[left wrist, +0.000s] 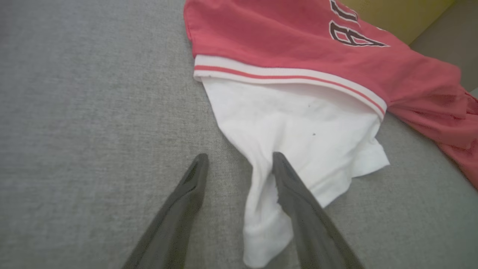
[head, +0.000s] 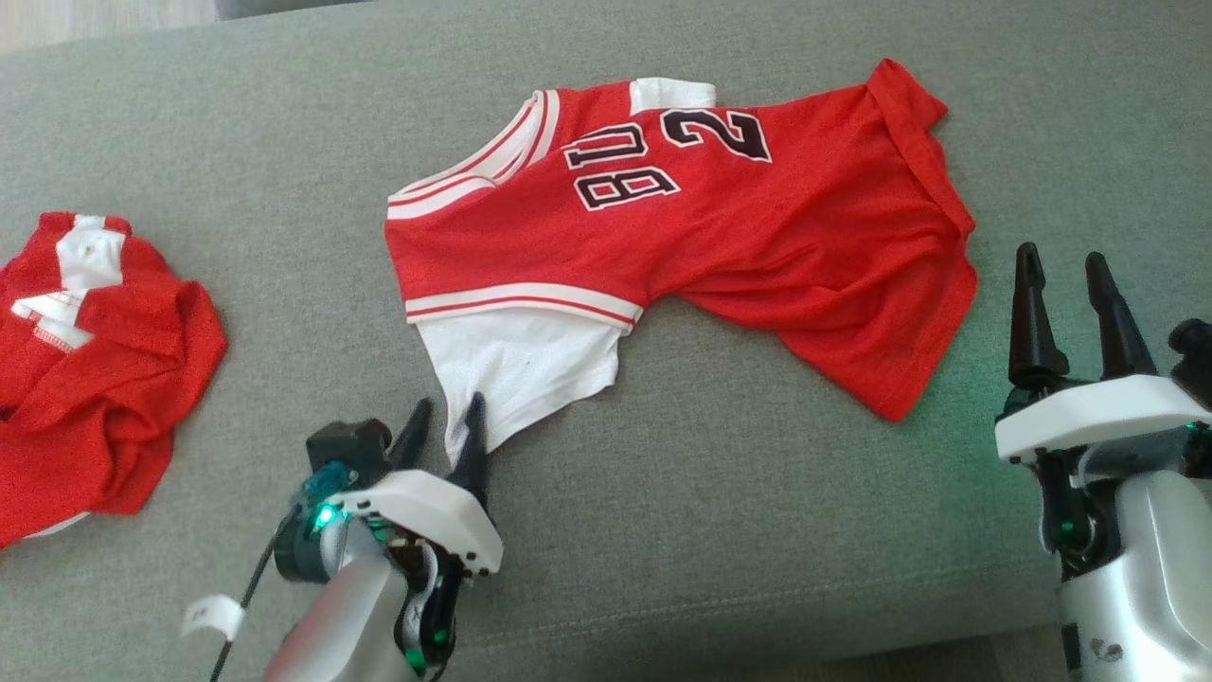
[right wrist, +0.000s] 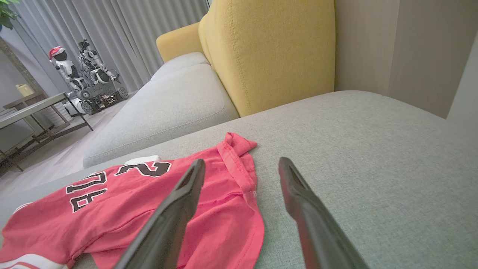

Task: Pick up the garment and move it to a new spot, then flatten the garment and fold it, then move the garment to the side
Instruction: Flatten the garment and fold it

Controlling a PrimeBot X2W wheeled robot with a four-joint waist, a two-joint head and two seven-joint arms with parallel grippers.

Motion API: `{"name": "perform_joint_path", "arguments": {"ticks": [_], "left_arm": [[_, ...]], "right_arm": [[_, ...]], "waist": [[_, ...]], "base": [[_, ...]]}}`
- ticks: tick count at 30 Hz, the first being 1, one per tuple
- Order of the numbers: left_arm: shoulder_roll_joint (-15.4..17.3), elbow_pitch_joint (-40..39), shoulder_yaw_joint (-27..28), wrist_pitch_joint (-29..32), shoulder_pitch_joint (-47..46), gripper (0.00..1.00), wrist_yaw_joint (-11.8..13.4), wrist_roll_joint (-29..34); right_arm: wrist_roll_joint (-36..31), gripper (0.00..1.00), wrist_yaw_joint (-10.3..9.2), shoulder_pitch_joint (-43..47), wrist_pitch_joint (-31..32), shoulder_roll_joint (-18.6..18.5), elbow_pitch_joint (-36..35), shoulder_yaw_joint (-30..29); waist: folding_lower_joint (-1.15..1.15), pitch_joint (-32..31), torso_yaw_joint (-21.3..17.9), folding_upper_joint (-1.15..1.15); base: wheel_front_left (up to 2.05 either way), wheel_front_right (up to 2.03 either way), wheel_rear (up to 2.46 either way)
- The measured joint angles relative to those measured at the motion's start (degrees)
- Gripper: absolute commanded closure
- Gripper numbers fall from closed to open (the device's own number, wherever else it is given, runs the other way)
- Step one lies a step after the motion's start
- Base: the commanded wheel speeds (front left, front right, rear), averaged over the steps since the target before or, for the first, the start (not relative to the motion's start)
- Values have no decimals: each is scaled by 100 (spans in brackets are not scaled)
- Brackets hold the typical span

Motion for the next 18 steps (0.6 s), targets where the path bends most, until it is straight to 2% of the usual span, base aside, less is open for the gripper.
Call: {"name": "perform_joint_path", "arguments": {"ticks": [1, 5, 8, 18], "left_arm": [[1, 23, -41, -1, -26, 100, -33, -25], [7, 88, -176, 2, -110, 100, -194, -214], [7, -90, -151, 9, -103, 100, -194, -247], [4, -1949, 800, 9, 126, 100, -190, 43]], "right_arm": [[0, 0, 0, 2, 0, 3, -1, -3], [-43, 0, 0, 24, 0, 4, -1, -22], [-43, 0, 0, 42, 0, 3, 4, -49], [-43, 0, 0, 38, 0, -7, 126, -43]], "waist": [[0, 15, -1, 0], [0, 26, 23, 0], [0, 7, 55, 0], [0, -126, 168, 0]], "base": [[0, 0, 0], [0, 0, 0], [0, 0, 0], [0, 0, 0]]}}
